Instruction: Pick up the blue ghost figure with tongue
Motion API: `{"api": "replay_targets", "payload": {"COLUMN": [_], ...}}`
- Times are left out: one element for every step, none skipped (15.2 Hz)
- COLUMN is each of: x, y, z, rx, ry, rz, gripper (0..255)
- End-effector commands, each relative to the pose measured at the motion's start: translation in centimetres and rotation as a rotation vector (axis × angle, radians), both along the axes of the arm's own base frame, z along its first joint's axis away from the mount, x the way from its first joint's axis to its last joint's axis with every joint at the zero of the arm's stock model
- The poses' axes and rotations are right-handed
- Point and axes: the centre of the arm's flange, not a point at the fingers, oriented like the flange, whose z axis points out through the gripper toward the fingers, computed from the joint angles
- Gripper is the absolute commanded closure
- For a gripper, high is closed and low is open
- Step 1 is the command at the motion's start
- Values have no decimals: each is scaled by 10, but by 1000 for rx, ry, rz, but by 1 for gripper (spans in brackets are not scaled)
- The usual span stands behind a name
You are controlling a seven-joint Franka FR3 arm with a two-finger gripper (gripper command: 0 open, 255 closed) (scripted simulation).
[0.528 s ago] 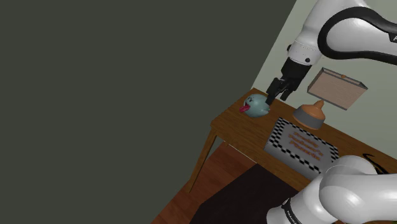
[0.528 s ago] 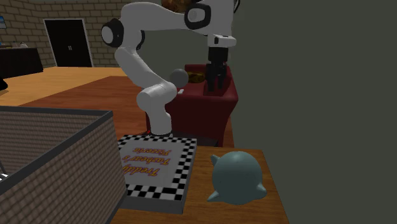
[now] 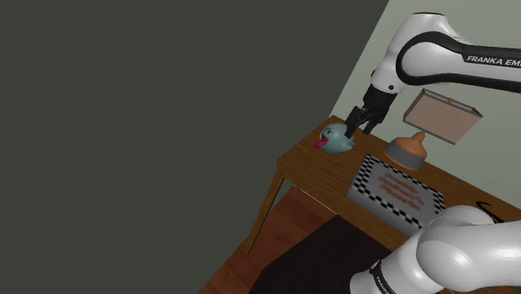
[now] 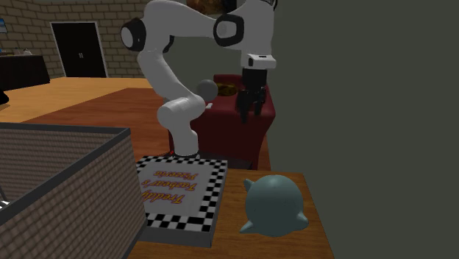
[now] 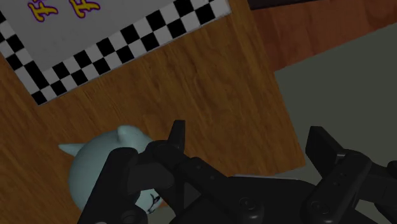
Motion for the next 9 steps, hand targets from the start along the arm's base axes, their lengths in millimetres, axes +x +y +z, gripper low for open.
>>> {"api": "replay_targets", "payload": {"x": [10, 15, 19, 23, 27, 31, 35, 38, 42], "y": [-24, -36, -47, -59, -70, -82, -93, -105, -116], "z": [-13, -19, -26, -32, -39, -45, -52, -59, -66], "rx": [9, 14, 19, 24, 29, 34, 39, 44, 49], "ry": [0, 0, 1, 1, 2, 2, 3, 3, 3], "rz": [-22, -33, -44, -54, -65, -76, -87, -98, -108], "gripper": [0, 0, 0, 0, 0, 0, 0, 0, 0]}}
